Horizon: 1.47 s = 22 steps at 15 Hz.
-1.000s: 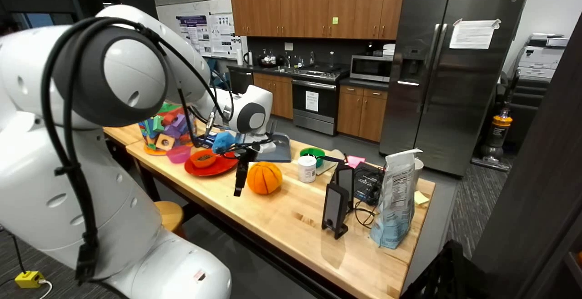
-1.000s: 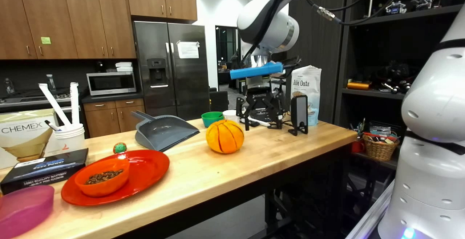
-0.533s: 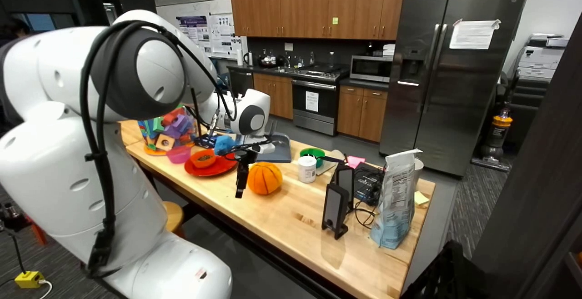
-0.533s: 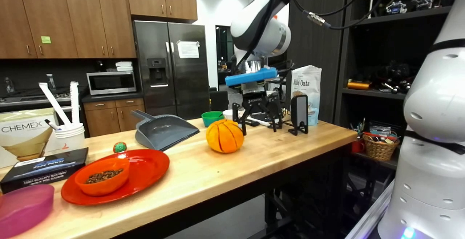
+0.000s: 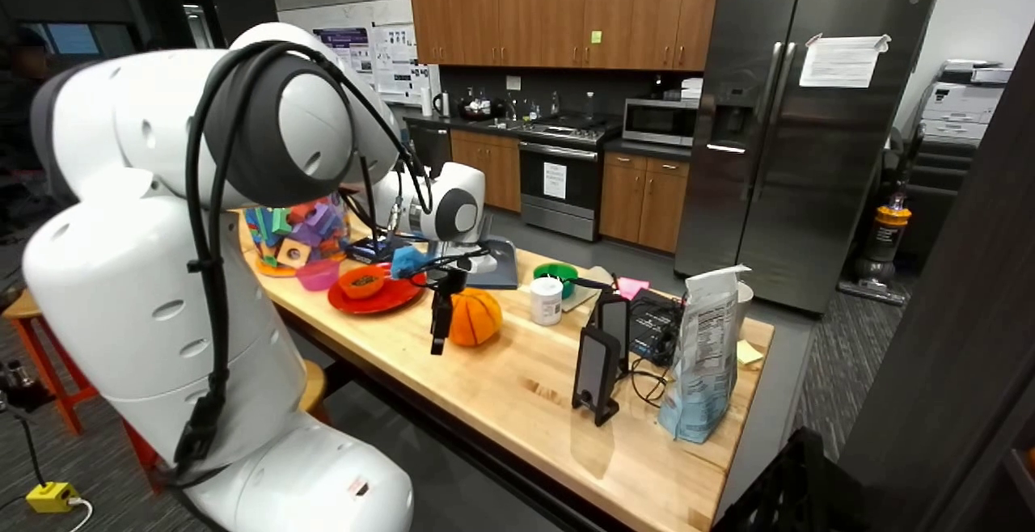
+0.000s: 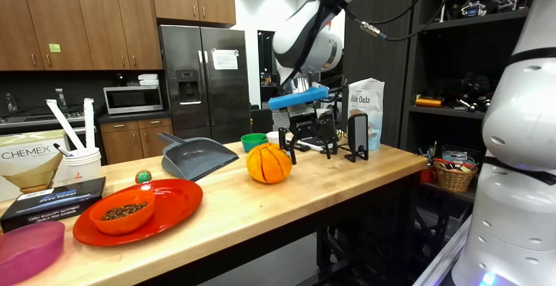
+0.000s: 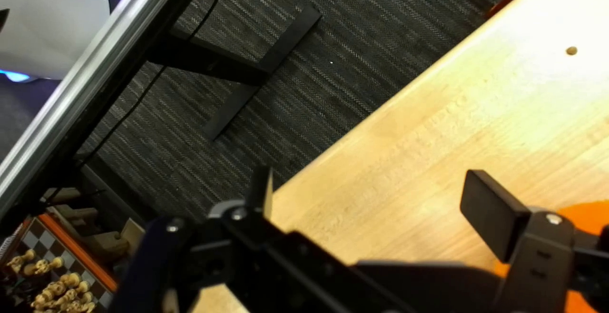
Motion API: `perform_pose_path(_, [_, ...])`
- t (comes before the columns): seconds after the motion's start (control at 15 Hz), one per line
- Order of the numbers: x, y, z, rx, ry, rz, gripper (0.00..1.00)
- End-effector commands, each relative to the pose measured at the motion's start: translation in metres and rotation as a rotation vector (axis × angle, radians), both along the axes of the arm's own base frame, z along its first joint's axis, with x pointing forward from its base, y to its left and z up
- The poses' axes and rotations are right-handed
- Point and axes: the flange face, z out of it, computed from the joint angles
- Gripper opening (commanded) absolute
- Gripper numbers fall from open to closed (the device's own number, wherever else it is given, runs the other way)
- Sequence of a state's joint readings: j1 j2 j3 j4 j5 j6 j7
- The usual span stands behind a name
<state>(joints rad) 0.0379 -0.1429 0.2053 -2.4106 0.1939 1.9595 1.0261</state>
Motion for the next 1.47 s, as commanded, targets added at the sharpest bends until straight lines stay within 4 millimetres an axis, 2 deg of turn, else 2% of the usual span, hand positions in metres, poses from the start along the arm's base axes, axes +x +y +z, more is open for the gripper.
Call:
perform_pose_path(0.0, [0.013,0.002,0.0,-0.021,-0.013,0.002,1.0])
perform_pose_path(0.47, [0.023,0.014,-0.003,-0.007,-0.025,0.011,1.0])
perform_pose_path(0.53, [0.023,0.014,0.0,-0.006,-0.026,0.008,1.0])
perform_pose_path(0.6, [0.016,0.014,-0.005,-0.002,-0.015,0.025,1.0])
perform_pose_path(1.13, [0.019,0.014,-0.002,-0.001,-0.022,0.021,1.0])
perform_pose_path(1.4, [0.022,0.013,-0.013,-0.029,-0.035,0.002,1.0])
